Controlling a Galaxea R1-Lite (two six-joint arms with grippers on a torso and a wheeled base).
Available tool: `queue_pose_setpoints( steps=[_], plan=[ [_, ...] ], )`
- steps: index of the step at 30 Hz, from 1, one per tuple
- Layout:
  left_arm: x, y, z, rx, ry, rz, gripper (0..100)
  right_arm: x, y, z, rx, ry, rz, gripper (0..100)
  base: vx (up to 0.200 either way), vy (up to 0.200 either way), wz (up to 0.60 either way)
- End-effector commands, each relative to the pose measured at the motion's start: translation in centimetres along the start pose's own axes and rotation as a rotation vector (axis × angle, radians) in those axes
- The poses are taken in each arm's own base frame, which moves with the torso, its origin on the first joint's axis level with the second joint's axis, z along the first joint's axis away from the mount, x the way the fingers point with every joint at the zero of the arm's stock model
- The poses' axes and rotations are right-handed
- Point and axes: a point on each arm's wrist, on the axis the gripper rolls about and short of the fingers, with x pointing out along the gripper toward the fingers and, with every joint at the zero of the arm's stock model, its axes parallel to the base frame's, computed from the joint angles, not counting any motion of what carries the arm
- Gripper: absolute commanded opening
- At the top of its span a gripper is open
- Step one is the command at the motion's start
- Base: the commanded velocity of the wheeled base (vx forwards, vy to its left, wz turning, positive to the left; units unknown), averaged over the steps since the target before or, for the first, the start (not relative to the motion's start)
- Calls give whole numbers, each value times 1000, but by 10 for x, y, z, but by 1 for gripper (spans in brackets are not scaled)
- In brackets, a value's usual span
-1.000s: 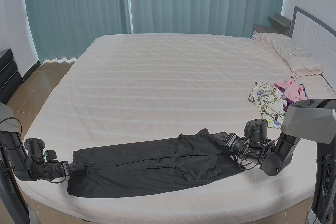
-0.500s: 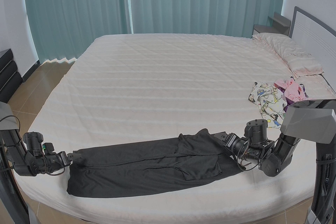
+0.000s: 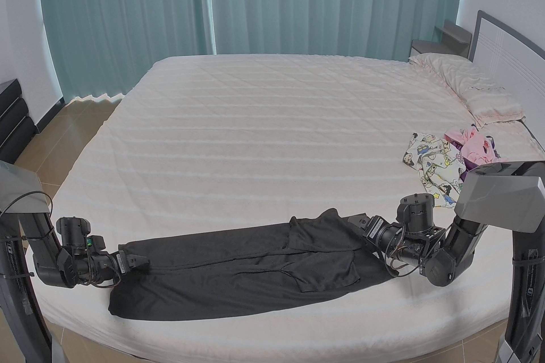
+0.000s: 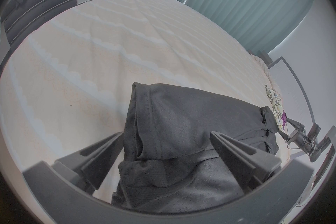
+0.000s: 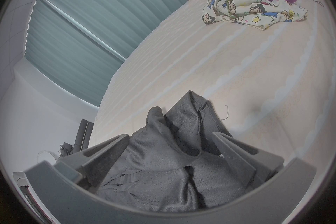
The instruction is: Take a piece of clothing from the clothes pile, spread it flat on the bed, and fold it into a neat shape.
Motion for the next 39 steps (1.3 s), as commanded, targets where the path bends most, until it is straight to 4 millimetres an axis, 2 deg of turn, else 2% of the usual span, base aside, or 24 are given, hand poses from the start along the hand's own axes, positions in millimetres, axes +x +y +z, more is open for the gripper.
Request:
queue_pose_setpoints(
  steps=[1,12,21,30,34,35,39],
  plan=[
    [2,-2,-3,5,15,-4,0,0,0,0,0,1,-1,100,0,0,0],
    [-5,-3,-7,2,21,26,0,0,0,0,0,0,0,100,0,0,0],
    [-14,-5,3,11,-36,80,0,0,1,1,0,-3,4,100,0,0,0],
    [-23,5,11,-11,-75,109,0,0,0,2,2,-6,3,100,0,0,0],
    [-36,9,21,-41,-73,124,0,-1,0,1,2,-5,2,100,0,0,0],
    [-45,12,31,-52,-85,132,0,-1,0,1,2,-5,2,100,0,0,0],
    [-60,19,47,-82,-112,130,0,-1,0,2,2,-5,4,100,0,0,0]
  ],
)
